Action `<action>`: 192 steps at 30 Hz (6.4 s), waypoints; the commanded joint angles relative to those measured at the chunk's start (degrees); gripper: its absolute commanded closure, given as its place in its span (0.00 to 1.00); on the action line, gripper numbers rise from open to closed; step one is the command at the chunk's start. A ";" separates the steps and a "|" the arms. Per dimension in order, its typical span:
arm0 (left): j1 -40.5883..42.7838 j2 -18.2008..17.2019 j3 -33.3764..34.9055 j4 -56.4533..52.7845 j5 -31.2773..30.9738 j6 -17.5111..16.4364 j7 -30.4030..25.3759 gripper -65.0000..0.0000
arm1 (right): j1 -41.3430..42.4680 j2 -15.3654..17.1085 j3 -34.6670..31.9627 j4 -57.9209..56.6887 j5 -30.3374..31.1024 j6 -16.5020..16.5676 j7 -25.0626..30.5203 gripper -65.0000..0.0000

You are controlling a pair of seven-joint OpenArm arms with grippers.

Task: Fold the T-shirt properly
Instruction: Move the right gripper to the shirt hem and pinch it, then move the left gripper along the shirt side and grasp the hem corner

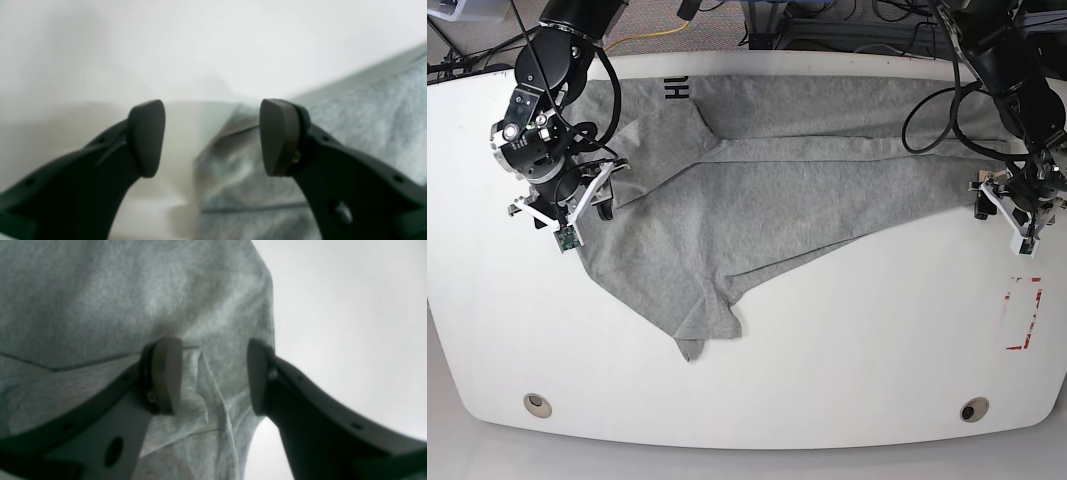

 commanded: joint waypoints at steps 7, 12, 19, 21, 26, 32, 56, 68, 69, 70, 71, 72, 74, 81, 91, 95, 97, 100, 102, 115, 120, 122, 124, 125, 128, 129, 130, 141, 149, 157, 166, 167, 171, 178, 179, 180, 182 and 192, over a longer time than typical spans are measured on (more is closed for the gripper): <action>-3.89 -1.39 -0.29 -6.17 -0.51 0.14 -0.93 0.37 | 0.80 0.48 -0.09 1.01 0.08 -0.19 1.06 0.54; -4.33 -1.48 2.08 -7.84 -0.43 0.14 -1.29 0.68 | 4.23 0.65 0.08 -3.12 -0.01 -0.28 1.24 0.54; -3.98 -1.56 5.60 -7.49 -0.43 0.14 -4.45 0.95 | 14.43 2.32 0.08 -17.19 -0.10 -0.37 1.41 0.54; -3.98 -1.56 5.60 -7.22 -0.43 0.14 -4.36 0.96 | 18.56 3.03 0.08 -23.17 -0.10 -0.37 1.94 0.54; -3.10 -1.56 5.60 -4.67 -0.43 0.14 -4.45 1.00 | 27.00 5.67 -0.27 -37.94 -0.10 -0.37 8.09 0.54; -2.22 -1.65 5.51 -1.95 -0.43 0.14 -4.45 1.00 | 36.85 8.48 -0.36 -56.14 -0.10 -0.37 14.95 0.53; -1.87 -1.48 0.15 -0.98 -0.87 0.14 -4.45 1.00 | 42.83 6.63 -0.36 -80.93 -14.34 -0.28 37.37 0.54; -1.69 -1.48 0.15 1.83 -0.69 0.14 -4.45 1.00 | 42.56 6.02 -0.44 -80.57 -14.43 -0.37 40.36 0.53; -1.43 -1.48 0.15 2.10 -0.69 0.14 -4.45 1.00 | 42.74 6.63 -0.44 -80.57 -14.43 -0.37 40.36 0.53; -0.99 -1.48 0.15 2.36 -0.78 0.14 -4.45 1.00 | 43.18 6.98 -0.44 -80.57 -14.43 -0.37 40.36 0.53; -0.73 -1.48 0.15 2.54 -0.78 0.14 -4.45 1.00 | 43.53 7.34 -0.44 -80.57 -14.43 -0.37 40.36 0.53; -0.64 -1.48 0.24 2.89 -0.78 0.14 -4.45 1.00 | 43.88 7.69 -0.44 -80.57 -14.43 -0.37 40.36 0.53; -0.64 -1.39 0.33 2.98 -0.78 0.14 -4.45 1.00 | 43.97 8.57 -0.44 -80.57 -14.43 -0.37 40.36 0.48; -0.64 -1.39 0.24 2.80 -0.78 0.14 -4.45 1.00 | 43.62 11.29 -0.44 -80.84 -14.43 -1.51 40.62 0.37; -1.08 -1.30 0.24 2.98 -0.87 0.14 -4.45 1.00 | 38.96 10.59 -0.44 -80.84 -14.43 -2.30 42.47 0.37; -1.17 -1.21 0.24 5.70 -0.87 0.14 -4.45 1.00 | 38.61 8.65 -1.76 -80.66 -14.43 -2.30 42.47 0.37; -1.17 -1.21 0.24 7.28 -0.87 0.14 -4.45 1.00 | 38.61 8.22 -4.84 -80.57 -13.90 -2.39 42.47 0.37; -1.17 -1.21 0.24 8.69 -0.87 0.14 -4.45 1.00 | 38.96 6.81 -7.83 -80.57 -13.81 -2.57 42.56 0.39; -1.17 -1.21 0.24 9.57 -0.87 0.14 -4.45 1.00 | 39.05 6.19 -7.92 -80.57 -13.81 -2.57 42.56 0.48; -0.73 -1.21 0.15 15.19 -0.87 0.14 -4.45 1.00 | 41.33 5.84 -8.01 -80.57 -14.34 -2.57 42.47 1.00; 0.24 -1.21 0.33 15.63 -0.87 0.14 -3.92 1.00 | 41.33 6.19 -8.09 -80.57 -14.34 -2.57 42.38 1.00; 2.17 -1.30 0.33 16.34 -0.78 0.14 -2.78 1.00 | 41.16 6.19 -8.09 -80.57 -14.34 -2.57 42.29 1.00; 3.14 -1.30 0.33 16.43 -0.51 0.14 -1.73 1.00 | 41.07 6.28 -8.09 -80.57 -14.34 -2.57 42.29 1.00; 3.67 -1.30 0.24 16.16 -0.43 0.14 -1.11 1.00 | 41.07 6.28 -8.09 -80.57 -14.34 -2.48 42.29 1.00; 5.78 -1.56 0.15 15.90 -0.43 0.14 -1.02 1.00 | 40.98 6.28 -8.09 -80.57 -14.34 -2.39 42.29 1.00; 6.48 -1.56 0.15 15.90 -0.43 0.14 -1.11 0.99 | 40.98 6.28 -8.09 -80.57 -14.34 -2.30 42.29 1.00; 6.83 -1.48 0.24 15.90 -0.43 0.14 -1.11 0.96 | 40.98 6.28 -8.09 -80.57 -14.34 -2.30 42.29 1.00; 2.70 -1.21 0.15 14.84 -0.87 0.14 -1.02 0.31 | 40.98 5.75 -8.09 -80.57 -14.34 -2.30 42.29 1.00; -6.44 -1.65 0.15 -0.81 -0.60 0.98 -1.20 0.30 | 40.98 5.75 -8.01 -80.57 -14.34 -2.30 42.29 1.00; -8.37 -2.53 0.06 -9.51 -0.51 2.82 -7.35 0.30 | 40.89 5.75 -8.01 -80.57 -14.25 -2.30 42.29 1.00; -8.29 -5.78 0.06 -17.16 -0.69 5.90 -13.59 0.30 | 40.89 5.84 -8.01 -80.57 -14.08 -2.30 42.29 1.00; -8.29 -5.87 0.15 -17.68 -0.69 5.90 -13.86 0.30 | 40.89 5.84 -8.01 -80.57 -14.08 -2.30 42.29 1.00; -8.37 -6.58 0.15 -18.83 -0.78 5.90 -15.09 0.30 | 40.89 5.84 -8.01 -80.57 -14.25 -2.30 42.29 1.00; -10.48 -6.22 0.59 -21.02 -0.60 5.72 -15.09 0.30 | 40.89 5.84 -8.01 -80.57 -14.08 -2.30 42.29 1.00; -11.45 -6.22 0.59 -22.87 -0.51 5.72 -15.09 0.30 | 40.89 5.84 -8.01 -80.57 -14.08 -2.30 42.29 1.00; -12.33 -6.31 0.59 -25.24 -0.51 5.72 -15.09 0.30 | 40.89 5.84 -8.01 -80.57 -14.08 -2.30 42.29 1.00; -13.65 -6.58 0.59 -28.67 -0.60 5.63 -15.18 0.30 | 40.89 5.84 -8.01 -80.57 -14.08 -2.30 42.29 1.00; -14.79 -6.31 4.90 -30.08 -0.87 5.46 -14.82 0.31 | 40.89 5.84 -8.01 -80.57 -13.90 -2.30 42.29 1.00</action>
